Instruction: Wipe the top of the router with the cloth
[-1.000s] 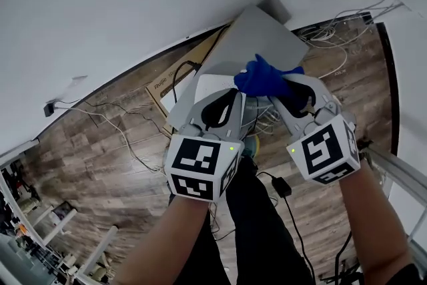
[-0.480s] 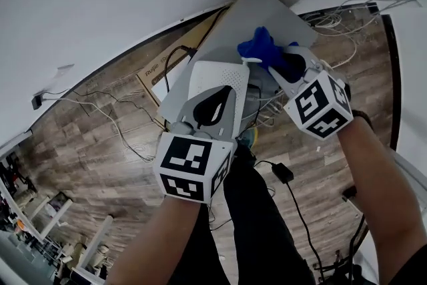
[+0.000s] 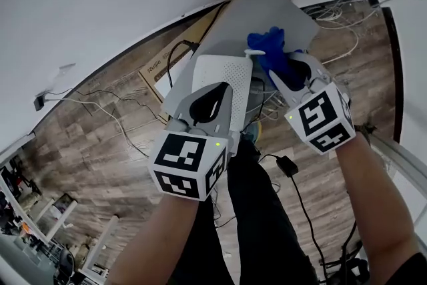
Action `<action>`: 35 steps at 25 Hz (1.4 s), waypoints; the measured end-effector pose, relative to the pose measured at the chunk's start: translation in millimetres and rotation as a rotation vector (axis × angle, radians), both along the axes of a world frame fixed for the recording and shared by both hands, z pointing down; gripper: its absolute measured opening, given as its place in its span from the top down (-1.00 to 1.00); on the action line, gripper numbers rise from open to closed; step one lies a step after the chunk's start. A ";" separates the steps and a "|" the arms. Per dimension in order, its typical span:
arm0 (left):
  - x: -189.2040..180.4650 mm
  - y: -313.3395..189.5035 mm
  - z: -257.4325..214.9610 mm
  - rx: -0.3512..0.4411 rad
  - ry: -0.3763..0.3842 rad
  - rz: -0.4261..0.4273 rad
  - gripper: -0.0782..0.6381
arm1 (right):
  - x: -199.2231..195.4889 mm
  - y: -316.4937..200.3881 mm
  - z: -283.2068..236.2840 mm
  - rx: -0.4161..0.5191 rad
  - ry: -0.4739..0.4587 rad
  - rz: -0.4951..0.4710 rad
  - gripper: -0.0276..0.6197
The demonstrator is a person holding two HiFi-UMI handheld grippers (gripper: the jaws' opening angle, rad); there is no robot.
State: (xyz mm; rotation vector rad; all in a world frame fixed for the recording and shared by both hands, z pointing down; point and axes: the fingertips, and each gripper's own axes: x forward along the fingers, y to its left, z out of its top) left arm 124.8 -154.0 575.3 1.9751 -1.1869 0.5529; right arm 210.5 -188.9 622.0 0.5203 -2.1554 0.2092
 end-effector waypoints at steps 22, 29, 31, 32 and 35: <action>-57.6 65.8 -8.5 0.030 0.023 0.062 0.78 | -71.9 125.7 -6.7 -0.088 -0.010 -0.004 0.56; -109.6 91.6 -7.1 0.038 0.040 -0.025 0.78 | -106.6 113.6 -0.7 -0.071 0.065 -0.162 0.56; -124.6 97.6 -6.0 0.038 0.047 -0.053 0.78 | -124.0 110.9 -1.0 -0.069 0.079 -0.221 0.56; -131.9 100.7 -5.9 0.036 0.050 -0.069 0.78 | -133.7 111.4 -0.9 -0.071 0.085 -0.254 0.56; -150.0 108.1 -6.6 0.031 0.061 -0.115 0.78 | -163.3 119.2 2.1 -0.084 0.108 -0.355 0.56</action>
